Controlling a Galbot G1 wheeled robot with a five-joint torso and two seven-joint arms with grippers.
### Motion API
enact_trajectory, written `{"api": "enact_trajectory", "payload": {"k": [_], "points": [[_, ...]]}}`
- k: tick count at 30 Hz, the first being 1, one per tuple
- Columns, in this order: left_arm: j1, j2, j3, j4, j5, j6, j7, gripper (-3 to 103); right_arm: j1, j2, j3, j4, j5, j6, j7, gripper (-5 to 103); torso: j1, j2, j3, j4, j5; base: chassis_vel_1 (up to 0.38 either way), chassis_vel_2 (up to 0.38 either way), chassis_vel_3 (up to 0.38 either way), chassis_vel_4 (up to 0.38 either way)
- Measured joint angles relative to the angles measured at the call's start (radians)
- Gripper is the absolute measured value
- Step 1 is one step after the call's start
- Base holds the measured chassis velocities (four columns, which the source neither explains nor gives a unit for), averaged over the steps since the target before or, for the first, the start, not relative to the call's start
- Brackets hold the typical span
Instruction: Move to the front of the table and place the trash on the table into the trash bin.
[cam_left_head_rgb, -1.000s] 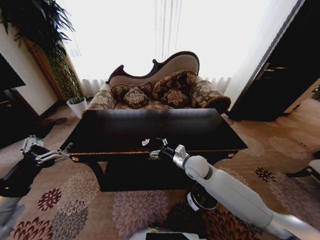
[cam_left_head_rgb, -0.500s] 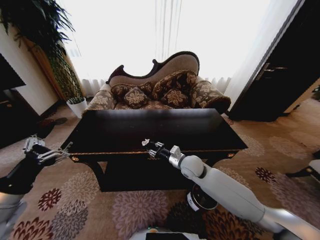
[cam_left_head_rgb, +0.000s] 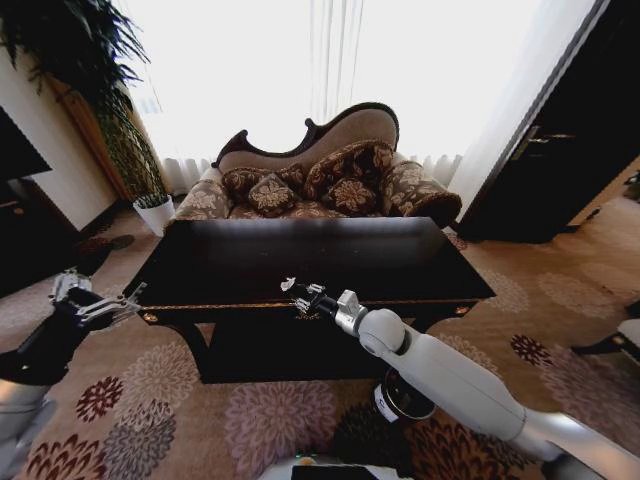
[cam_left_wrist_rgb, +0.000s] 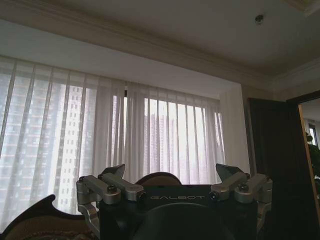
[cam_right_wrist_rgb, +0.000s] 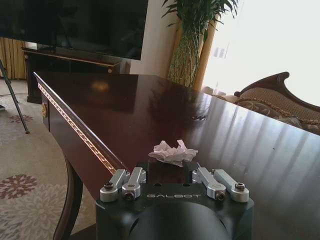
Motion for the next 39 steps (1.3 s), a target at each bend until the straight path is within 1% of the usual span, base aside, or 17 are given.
{"api": "enact_trajectory", "payload": {"k": [11, 16, 18, 19, 21, 23, 24, 27, 28, 29, 30, 31, 33, 34, 36, 38, 39], "points": [[0.003, 0.002, -0.003, -0.001, -0.001, 0.000, 0.000, 100, -0.004, -0.001, 0.015, 0.000, 0.002, 0.002, -0.004, 35, 0.000, 0.000, 0.000, 0.0000, 0.0001, 0.000, 0.000, 0.000, 0.000], [0.003, 0.000, -0.002, -0.002, -0.001, 0.000, 0.000, 100, -0.001, -0.001, 0.014, -0.001, 0.002, 0.003, -0.009, 37, 0.000, 0.000, 0.000, 0.0000, 0.0001, 0.000, 0.000, 0.000, 0.000], [0.004, -0.002, -0.002, -0.002, 0.000, 0.000, 0.000, 100, 0.006, 0.000, 0.008, -0.003, 0.002, 0.003, -0.010, 33, 0.000, 0.000, 0.000, 0.0000, 0.0000, 0.000, 0.000, 0.000, 0.000], [0.004, -0.002, -0.002, -0.002, 0.001, 0.000, 0.000, 100, 0.017, 0.000, 0.001, -0.005, 0.004, 0.003, -0.010, 22, 0.000, 0.000, 0.000, 0.0000, 0.0001, 0.000, 0.000, 0.000, 0.000], [0.004, -0.002, -0.002, -0.002, 0.001, 0.000, 0.000, 100, 0.022, -0.001, -0.003, -0.006, 0.005, 0.003, -0.010, 22, 0.000, 0.000, 0.000, 0.0000, 0.0001, 0.000, 0.000, 0.000, 0.000], [0.005, -0.002, -0.002, -0.002, 0.001, 0.000, 0.000, 100, 0.032, -0.006, -0.009, -0.007, 0.011, 0.003, -0.013, 32, 0.000, 0.000, 0.000, 0.0001, 0.0000, 0.000, 0.000, 0.000, 0.000], [0.005, -0.002, -0.002, -0.002, 0.001, 0.000, 0.000, 100, 0.032, -0.006, -0.009, -0.007, 0.011, 0.003, -0.013, 32, 0.000, 0.000, 0.000, 0.0001, 0.0000, 0.000, 0.000, 0.000, 0.000], [0.004, -0.002, -0.002, -0.002, 0.001, 0.000, 0.000, 100, 0.033, -0.012, -0.011, 0.001, 0.016, 0.003, -0.019, 48, 0.000, 0.000, 0.000, 0.0000, 0.0000, 0.000, 0.000, 0.000, 0.000], [0.003, -0.002, -0.002, -0.002, 0.001, 0.000, 0.000, 100, 0.031, -0.013, -0.011, 0.006, 0.016, 0.003, -0.021, 48, 0.000, 0.000, 0.000, 0.0000, 0.0001, 0.000, 0.000, 0.000, 0.000], [0.003, -0.002, -0.001, -0.002, 0.002, 0.001, 0.000, 100, 0.029, -0.014, -0.011, 0.009, 0.016, 0.003, -0.021, 54, 0.000, 0.000, 0.000, 0.0000, 0.0000, 0.000, 0.000, 0.000, 0.000], [0.003, -0.002, -0.001, -0.002, 0.002, 0.001, 0.000, 100, 0.029, -0.014, -0.011, 0.009, 0.016, 0.003, -0.021, 54, 0.000, 0.000, 0.000, 0.0000, 0.0000, 0.000, 0.000, 0.000, 0.000], [0.002, -0.002, 0.000, -0.002, 0.003, 0.001, 0.000, 100, 0.027, -0.014, -0.011, 0.010, 0.016, 0.003, -0.021, 60, 0.000, 0.000, 0.000, 0.0000, 0.0001, 0.000, 0.000, 0.000, 0.000], [0.002, -0.003, 0.002, -0.001, 0.004, 0.001, 0.000, 100, 0.025, -0.015, -0.009, 0.011, 0.015, 0.003, -0.021, 60, 0.000, 0.000, 0.000, 0.0000, 0.0000, 0.000, 0.000, 0.000, 0.000], [0.001, -0.003, 0.002, -0.001, 0.004, 0.001, 0.000, 100, 0.024, -0.016, -0.008, 0.012, 0.015, 0.003, -0.021, 71, 0.000, 0.000, 0.000, 0.0000, 0.0000, 0.000, 0.000, 0.000, 0.000], [0.001, -0.004, 0.004, -0.001, 0.005, 0.001, 0.000, 100, 0.026, -0.016, -0.007, 0.018, 0.016, 0.003, -0.022, 82, 0.000, 0.000, 0.000, 0.0000, 0.0000, 0.000, 0.000, 0.000, 0.000], [0.001, -0.005, 0.004, -0.001, 0.005, 0.001, 0.000, 100, 0.028, -0.016, -0.008, 0.020, 0.017, 0.003, -0.022, 82, 0.000, 0.000, 0.000, -0.0001, 0.0000, 0.000, 0.000, 0.000, 0.000], [0.001, -0.005, 0.005, -0.001, 0.006, 0.001, 0.000, 100, 0.034, -0.015, -0.014, 0.021, 0.017, 0.003, -0.022, 86, 0.000, 0.000, 0.000, -0.0001, 0.0000, 0.000, 0.000, 0.000, 0.000]]}}
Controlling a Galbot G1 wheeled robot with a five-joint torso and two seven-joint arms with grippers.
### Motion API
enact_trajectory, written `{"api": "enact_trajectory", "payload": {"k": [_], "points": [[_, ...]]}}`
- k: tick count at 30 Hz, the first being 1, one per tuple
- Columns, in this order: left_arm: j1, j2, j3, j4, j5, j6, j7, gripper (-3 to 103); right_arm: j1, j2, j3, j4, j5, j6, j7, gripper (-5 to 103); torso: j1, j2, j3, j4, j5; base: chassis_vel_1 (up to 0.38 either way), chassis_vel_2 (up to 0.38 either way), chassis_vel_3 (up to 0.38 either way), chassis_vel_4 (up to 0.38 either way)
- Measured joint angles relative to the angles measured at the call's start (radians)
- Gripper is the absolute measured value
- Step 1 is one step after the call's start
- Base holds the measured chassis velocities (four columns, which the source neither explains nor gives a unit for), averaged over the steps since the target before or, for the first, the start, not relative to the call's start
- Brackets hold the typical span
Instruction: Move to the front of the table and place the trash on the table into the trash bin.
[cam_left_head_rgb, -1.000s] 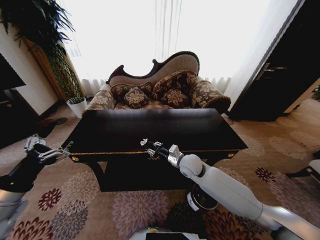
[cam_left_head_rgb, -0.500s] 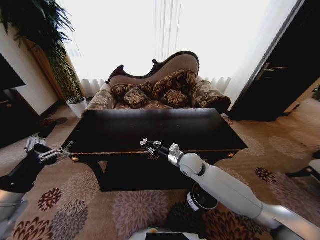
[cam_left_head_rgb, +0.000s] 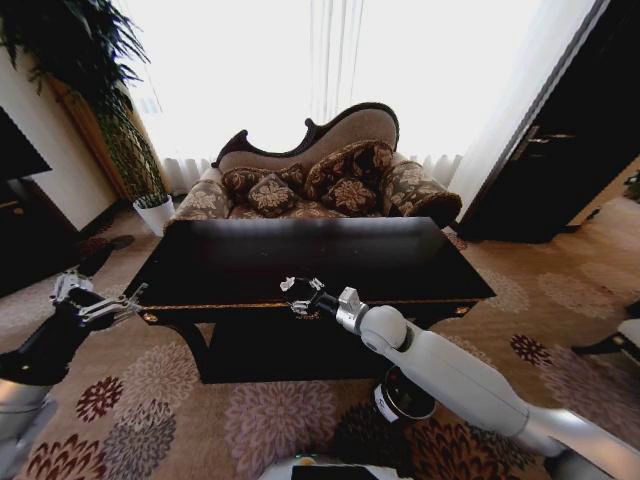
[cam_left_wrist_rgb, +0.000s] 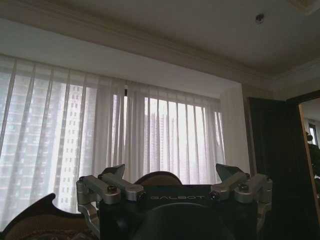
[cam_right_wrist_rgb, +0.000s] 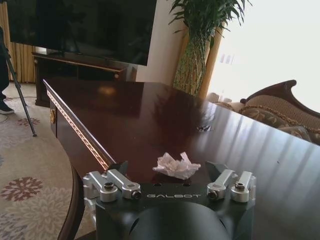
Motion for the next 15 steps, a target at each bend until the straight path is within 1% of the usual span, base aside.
{"api": "enact_trajectory", "payload": {"k": [2, 3, 15], "points": [[0.001, -0.002, 0.001, 0.000, 0.002, 0.000, 0.000, 100, 0.014, 0.006, -0.018, -0.002, 0.000, -0.001, 0.003, 96, 0.000, 0.000, 0.000, 0.0000, 0.0000, 0.000, 0.000, 0.000, 0.000], [0.001, -0.002, 0.001, -0.001, 0.003, 0.000, 0.000, 100, 0.022, 0.010, -0.029, -0.006, -0.001, -0.002, 0.005, 99, 0.000, 0.000, 0.000, 0.0001, -0.0001, 0.000, 0.000, 0.000, 0.000], [0.011, -0.005, -0.011, -0.003, 0.003, 0.000, 0.000, 100, 0.124, 0.048, -0.120, -0.073, -0.003, -0.002, 0.011, 100, 0.000, 0.000, 0.000, 0.0001, -0.0001, 0.000, 0.000, 0.000, 0.000]]}}
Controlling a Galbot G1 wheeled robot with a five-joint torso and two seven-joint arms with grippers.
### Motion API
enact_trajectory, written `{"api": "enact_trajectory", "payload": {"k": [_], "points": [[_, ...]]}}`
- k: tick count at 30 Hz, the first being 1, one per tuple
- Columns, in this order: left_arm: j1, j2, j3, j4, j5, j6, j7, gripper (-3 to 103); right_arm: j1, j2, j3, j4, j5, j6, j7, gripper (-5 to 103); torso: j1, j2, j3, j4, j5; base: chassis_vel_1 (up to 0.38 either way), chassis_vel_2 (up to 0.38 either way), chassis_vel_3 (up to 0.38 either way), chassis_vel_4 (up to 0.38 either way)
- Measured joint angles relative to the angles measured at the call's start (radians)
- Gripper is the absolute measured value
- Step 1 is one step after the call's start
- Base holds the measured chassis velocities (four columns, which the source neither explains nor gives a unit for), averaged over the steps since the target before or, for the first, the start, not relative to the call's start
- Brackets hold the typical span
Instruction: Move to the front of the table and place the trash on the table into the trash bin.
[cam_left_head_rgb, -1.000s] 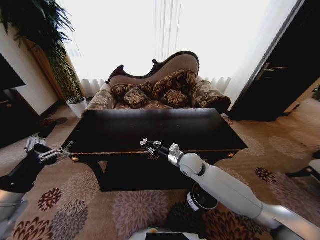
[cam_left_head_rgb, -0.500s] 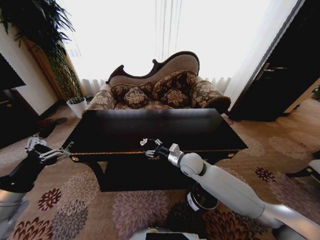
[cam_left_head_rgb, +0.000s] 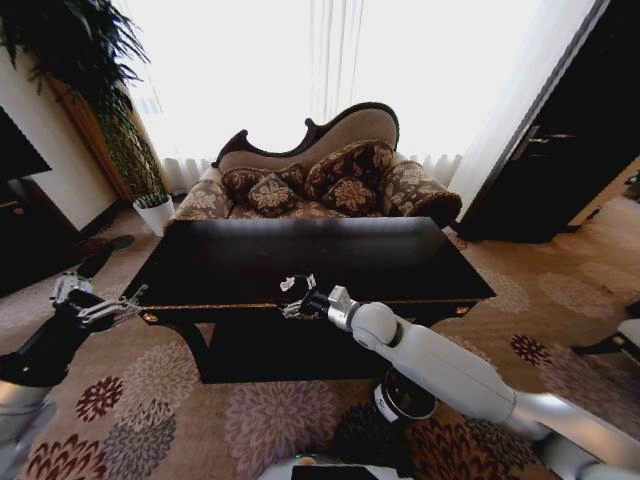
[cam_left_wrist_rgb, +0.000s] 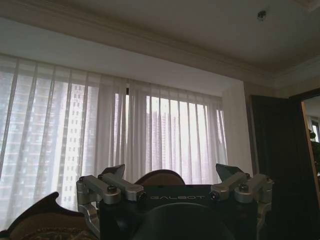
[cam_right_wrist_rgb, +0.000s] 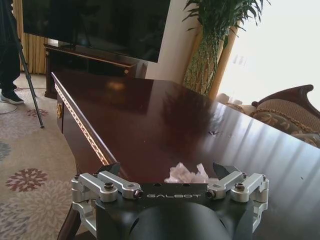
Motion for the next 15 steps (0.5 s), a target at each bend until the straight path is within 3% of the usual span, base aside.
{"api": "enact_trajectory", "payload": {"k": [10, 12, 15], "points": [[-0.009, -0.001, 0.013, 0.007, 0.007, 0.000, 0.000, 100, 0.036, 0.010, -0.008, -0.041, 0.003, 0.000, -0.006, 97, 0.000, 0.000, 0.000, 0.0000, 0.0000, 0.000, 0.000, 0.000, 0.000], [-0.009, -0.002, 0.014, 0.008, 0.008, -0.001, 0.000, 100, 0.036, 0.010, -0.009, -0.043, 0.002, 0.001, -0.007, 93, 0.000, 0.000, 0.000, -0.0001, 0.0000, 0.000, 0.000, 0.000, 0.000], [-0.010, -0.001, 0.016, 0.010, 0.009, -0.001, 0.000, 100, 0.030, 0.010, -0.008, -0.043, 0.001, 0.001, -0.011, 77, 0.000, 0.000, 0.000, -0.0001, 0.0001, 0.000, 0.000, 0.000, 0.000]]}}
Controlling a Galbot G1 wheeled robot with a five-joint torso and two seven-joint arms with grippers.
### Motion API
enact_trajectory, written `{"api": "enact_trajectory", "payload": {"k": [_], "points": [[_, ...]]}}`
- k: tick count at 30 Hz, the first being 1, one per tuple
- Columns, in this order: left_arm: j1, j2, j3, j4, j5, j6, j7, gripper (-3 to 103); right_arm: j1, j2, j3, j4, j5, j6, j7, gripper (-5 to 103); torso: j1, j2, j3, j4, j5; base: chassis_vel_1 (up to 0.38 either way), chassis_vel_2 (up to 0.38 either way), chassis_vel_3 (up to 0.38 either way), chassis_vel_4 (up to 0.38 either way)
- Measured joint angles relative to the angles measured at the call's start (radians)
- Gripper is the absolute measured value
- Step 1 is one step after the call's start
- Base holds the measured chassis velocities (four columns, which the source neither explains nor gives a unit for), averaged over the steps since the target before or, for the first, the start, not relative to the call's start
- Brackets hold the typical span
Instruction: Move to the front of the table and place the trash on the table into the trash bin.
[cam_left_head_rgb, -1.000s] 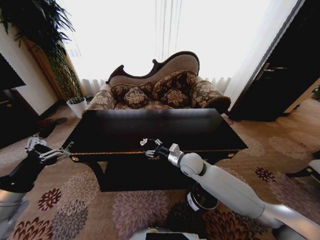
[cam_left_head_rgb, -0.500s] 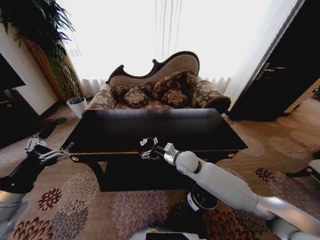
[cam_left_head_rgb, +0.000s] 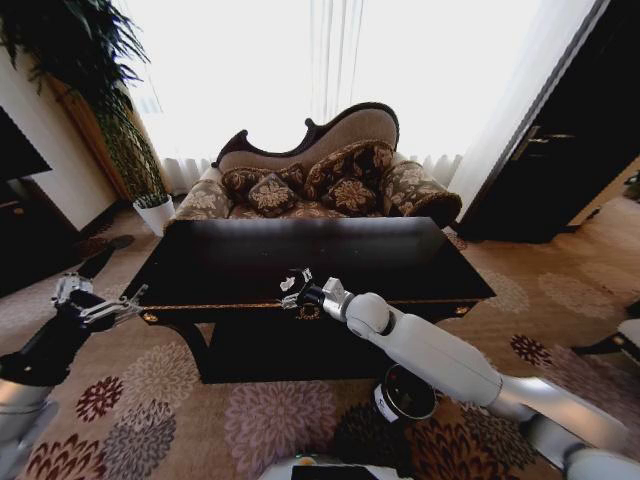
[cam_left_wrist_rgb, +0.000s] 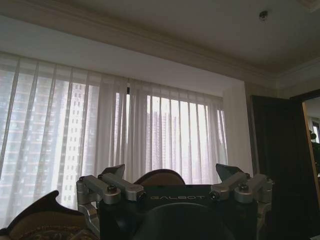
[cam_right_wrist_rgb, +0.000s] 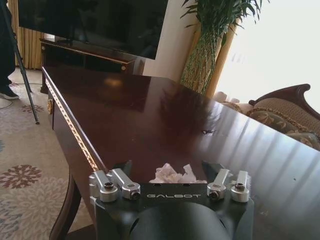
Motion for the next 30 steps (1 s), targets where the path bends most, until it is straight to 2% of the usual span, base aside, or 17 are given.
{"api": "enact_trajectory", "payload": {"k": [2, 5, 7, 10, 13, 14, 30], "points": [[0.000, 0.000, 0.000, 0.000, 0.000, 0.000, 0.000, 100, -0.002, 0.000, 0.000, 0.000, -0.001, 0.000, -0.001, 77, 0.000, 0.000, 0.000, 0.0000, 0.0000, 0.000, 0.000, 0.000, 0.000], [-0.001, 0.001, 0.000, 0.001, 0.000, 0.000, 0.000, 100, -0.006, 0.000, 0.000, 0.003, -0.002, 0.000, -0.002, 59, 0.000, 0.000, 0.000, 0.0000, 0.0000, 0.000, 0.000, 0.000, 0.000], [-0.001, 0.002, 0.000, 0.002, 0.000, 0.000, 0.000, 100, -0.007, -0.001, 0.000, 0.005, -0.003, 0.000, -0.003, 59, 0.000, 0.000, 0.000, 0.0001, -0.0001, 0.000, 0.000, 0.000, 0.000], [-0.001, 0.004, 0.000, 0.003, 0.000, -0.001, 0.000, 100, -0.008, -0.002, 0.000, 0.005, -0.003, 0.000, -0.003, 42, 0.000, 0.000, 0.000, 0.0000, -0.0001, 0.000, 0.000, 0.000, 0.000], [-0.001, 0.004, 0.000, 0.003, 0.000, -0.001, 0.000, 100, -0.010, -0.002, 0.000, 0.005, -0.004, 0.000, -0.003, 42, 0.000, 0.000, 0.000, 0.0000, 0.0000, 0.000, 0.000, 0.000, 0.000], [-0.001, 0.004, 0.000, 0.003, 0.000, -0.002, 0.000, 100, -0.011, -0.003, 0.001, 0.005, -0.004, 0.000, -0.003, 33, 0.000, 0.000, 0.000, 0.0001, 0.0000, 0.000, 0.000, 0.000, 0.000], [-0.003, 0.010, 0.005, 0.006, -0.001, -0.002, 0.000, 100, -0.044, -0.014, 0.039, 0.027, -0.004, 0.003, -0.007, 32, 0.000, 0.000, 0.000, 0.0001, -0.0001, 0.000, 0.000, 0.000, 0.000]]}}
